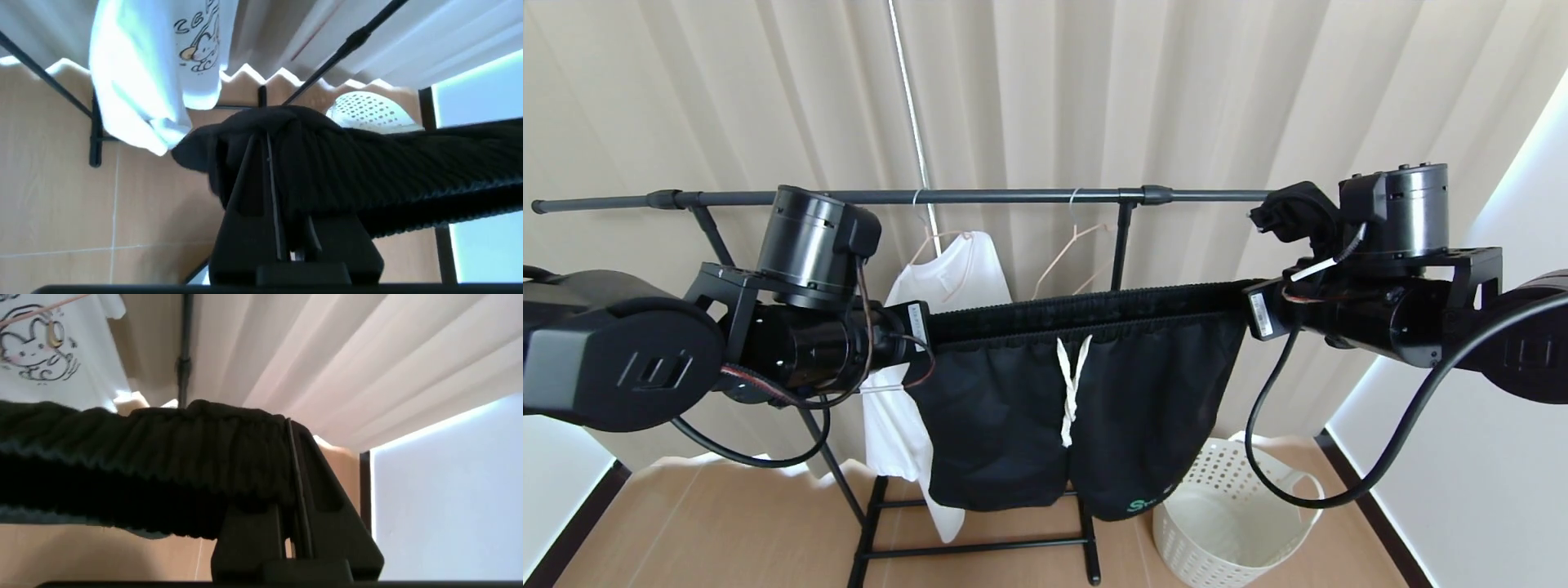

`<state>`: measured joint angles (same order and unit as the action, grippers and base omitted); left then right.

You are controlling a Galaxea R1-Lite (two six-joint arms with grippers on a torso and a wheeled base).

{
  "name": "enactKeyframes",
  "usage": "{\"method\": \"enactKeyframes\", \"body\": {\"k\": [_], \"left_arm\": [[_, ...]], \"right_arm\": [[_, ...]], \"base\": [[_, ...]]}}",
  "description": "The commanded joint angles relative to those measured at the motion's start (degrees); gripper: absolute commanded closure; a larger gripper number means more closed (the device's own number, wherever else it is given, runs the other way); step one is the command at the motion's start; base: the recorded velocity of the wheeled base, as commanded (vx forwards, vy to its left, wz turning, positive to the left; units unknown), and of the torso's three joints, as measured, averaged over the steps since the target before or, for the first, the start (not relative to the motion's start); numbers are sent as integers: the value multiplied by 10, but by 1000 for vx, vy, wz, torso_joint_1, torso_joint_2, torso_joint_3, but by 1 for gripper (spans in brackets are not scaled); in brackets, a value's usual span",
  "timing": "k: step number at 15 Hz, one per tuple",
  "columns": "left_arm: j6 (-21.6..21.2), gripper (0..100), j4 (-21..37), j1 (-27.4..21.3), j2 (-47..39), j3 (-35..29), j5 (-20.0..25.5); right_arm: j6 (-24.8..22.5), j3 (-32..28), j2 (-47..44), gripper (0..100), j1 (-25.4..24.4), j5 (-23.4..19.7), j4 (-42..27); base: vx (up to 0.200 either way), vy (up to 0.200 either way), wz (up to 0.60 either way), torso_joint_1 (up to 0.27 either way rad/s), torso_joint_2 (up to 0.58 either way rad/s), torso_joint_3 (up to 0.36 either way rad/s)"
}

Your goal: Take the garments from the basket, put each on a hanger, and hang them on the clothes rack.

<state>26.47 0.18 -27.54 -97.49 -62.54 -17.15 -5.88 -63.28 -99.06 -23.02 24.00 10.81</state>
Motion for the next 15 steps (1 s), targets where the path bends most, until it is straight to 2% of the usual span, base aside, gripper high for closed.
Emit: {"method": "enactKeyframes", "body": {"k": [1, 5, 7, 8, 10, 11, 12, 13, 14, 15], "left_arm": [[0, 100, 0, 2, 2, 8, -3], [-12, 100, -5, -6, 0, 11, 0], [-17, 100, -49, -7, -8, 9, 3], [-27, 100, -70, -6, -14, 7, 4], [-79, 100, -113, -2, -34, -5, 5], [-90, 100, -154, 0, -59, -32, 6], [-92, 100, -171, -1, -71, -47, 7], [-92, 100, -191, 0, -98, -92, 24], [-90, 100, -195, 1, -105, -109, 32], [-89, 100, -208, 6, -123, -140, 50]], "right_arm": [[0, -2, 1, 100, 10, 2, 0], [-1, 4, 4, 100, 8, 2, 0], [-25, 15, 16, 100, 8, 2, 0], [-35, 24, 20, 100, 8, 1, 0], [-63, 48, 39, 100, 3, -5, 0], [-103, 78, 57, 100, -12, -33, 0], [-126, 98, 70, 100, -19, -47, -1], [-172, 134, 83, 100, -35, -77, 0], [-182, 142, 87, 100, -43, -94, 0], [-185, 158, 90, 100, -69, -129, 0]], "base": [[0, 0, 0, 0, 0, 0], [0, 0, 0, 0, 0, 0], [0, 0, 0, 0, 0, 0], [0, 0, 0, 0, 0, 0], [0, 0, 0, 0, 0, 0], [0, 0, 0, 0, 0, 0], [0, 0, 0, 0, 0, 0], [0, 0, 0, 0, 0, 0], [0, 0, 0, 0, 0, 0], [0, 0, 0, 0, 0, 0]]}}
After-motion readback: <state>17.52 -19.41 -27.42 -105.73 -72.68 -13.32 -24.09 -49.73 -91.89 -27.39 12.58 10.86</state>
